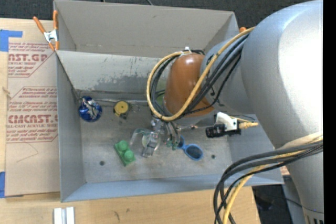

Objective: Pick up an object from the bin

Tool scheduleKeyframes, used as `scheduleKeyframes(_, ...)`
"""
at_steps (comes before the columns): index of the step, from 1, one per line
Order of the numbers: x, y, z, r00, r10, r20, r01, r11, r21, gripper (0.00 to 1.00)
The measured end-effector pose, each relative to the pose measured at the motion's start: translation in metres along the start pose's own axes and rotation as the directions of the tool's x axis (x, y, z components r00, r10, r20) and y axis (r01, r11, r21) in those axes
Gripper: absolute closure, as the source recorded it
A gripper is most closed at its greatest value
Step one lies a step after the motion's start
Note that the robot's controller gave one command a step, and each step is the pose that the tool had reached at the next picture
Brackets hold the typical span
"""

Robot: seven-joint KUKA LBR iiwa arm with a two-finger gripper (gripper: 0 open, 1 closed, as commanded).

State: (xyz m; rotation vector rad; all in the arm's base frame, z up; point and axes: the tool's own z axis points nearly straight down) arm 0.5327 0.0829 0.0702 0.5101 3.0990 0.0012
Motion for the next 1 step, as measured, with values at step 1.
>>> scheduleKeyframes(1, 0.0062, 0.0028, -0.1321, 1.000, -0.012, 0.006, 0.012, 1.000, -0.004, 1.00)
